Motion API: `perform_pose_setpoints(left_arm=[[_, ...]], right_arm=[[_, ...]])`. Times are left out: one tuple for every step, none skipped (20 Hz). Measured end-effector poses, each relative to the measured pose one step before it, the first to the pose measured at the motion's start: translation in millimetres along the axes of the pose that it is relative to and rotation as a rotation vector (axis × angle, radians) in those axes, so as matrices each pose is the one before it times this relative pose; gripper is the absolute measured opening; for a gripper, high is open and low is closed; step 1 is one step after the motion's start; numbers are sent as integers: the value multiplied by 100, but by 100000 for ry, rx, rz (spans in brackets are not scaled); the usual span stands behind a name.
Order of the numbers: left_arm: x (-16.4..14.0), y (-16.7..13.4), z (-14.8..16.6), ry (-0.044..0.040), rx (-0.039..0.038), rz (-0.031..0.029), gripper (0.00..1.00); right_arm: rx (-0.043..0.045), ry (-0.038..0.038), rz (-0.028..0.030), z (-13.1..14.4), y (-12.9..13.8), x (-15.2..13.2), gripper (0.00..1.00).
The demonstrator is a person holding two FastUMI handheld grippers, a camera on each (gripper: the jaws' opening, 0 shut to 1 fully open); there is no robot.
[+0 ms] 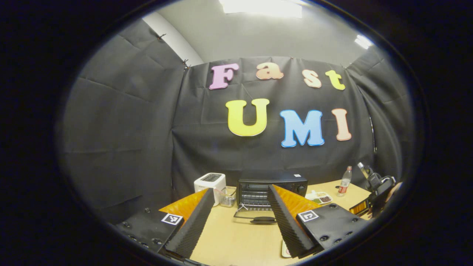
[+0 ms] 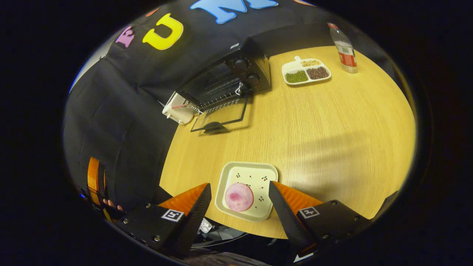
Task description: Open the electric oven with the left hand, put the food in, and close the electric oven.
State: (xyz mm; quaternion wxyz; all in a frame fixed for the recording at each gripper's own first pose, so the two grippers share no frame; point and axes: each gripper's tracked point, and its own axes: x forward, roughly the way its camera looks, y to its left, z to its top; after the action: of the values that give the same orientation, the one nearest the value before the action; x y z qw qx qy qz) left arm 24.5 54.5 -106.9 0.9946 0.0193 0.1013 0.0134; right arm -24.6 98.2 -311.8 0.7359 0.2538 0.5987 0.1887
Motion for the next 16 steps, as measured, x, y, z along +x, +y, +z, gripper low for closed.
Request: perform_pose_setpoints(left_arm=[[-113,-63,-230,606,-1043,133,100],[-181,-142,-144,374,-1153,-211,100],[-123,-73,-123,153,-461,96,100],[-60,-46,-123,301,393,212,100],[-195,37,-147,207,807,293,100],[-191,20,87,120,640,210,100],[-15,-65,-93,-96,255,68,100],[-179,95,68,76,73,376,100],[-53,90,-76,-40,-82,329,100],[-20,121,26,112,-69,411,100],[-32,126,-67,60,48,280,100],[57,156,79,-86,294,467,100],[-20,105,2,-106,406,301,100],[93,38,78,-152,282,216,100],[4,-56,13,-68,121,35,100],[45,-4,27,224,127,3,100]], right_arm=[[1661,3048,89,-510,-304,543,97],[1145,2729,-547,-453,-433,544,97],[771,2055,-1138,-299,-561,564,97],[548,1554,-498,-87,-345,444,97],[497,1487,-1186,-250,-507,401,98],[121,2177,-1171,-175,-533,515,97],[246,1703,-1440,-308,-433,506,97],[-4,2085,-1219,-259,-464,545,96],[-108,1599,-872,-245,-274,340,96],[-98,1242,-410,-44,-303,492,96],[315,958,-701,-47,-285,432,92],[376,1231,-231,-124,-201,424,88],[398,974,84,-77,-100,134,85],[1374,-157,490,253,139,216,85],[421,340,-1112,-70,-533,379,75],[620,-386,-1030,267,-233,-117,65]])
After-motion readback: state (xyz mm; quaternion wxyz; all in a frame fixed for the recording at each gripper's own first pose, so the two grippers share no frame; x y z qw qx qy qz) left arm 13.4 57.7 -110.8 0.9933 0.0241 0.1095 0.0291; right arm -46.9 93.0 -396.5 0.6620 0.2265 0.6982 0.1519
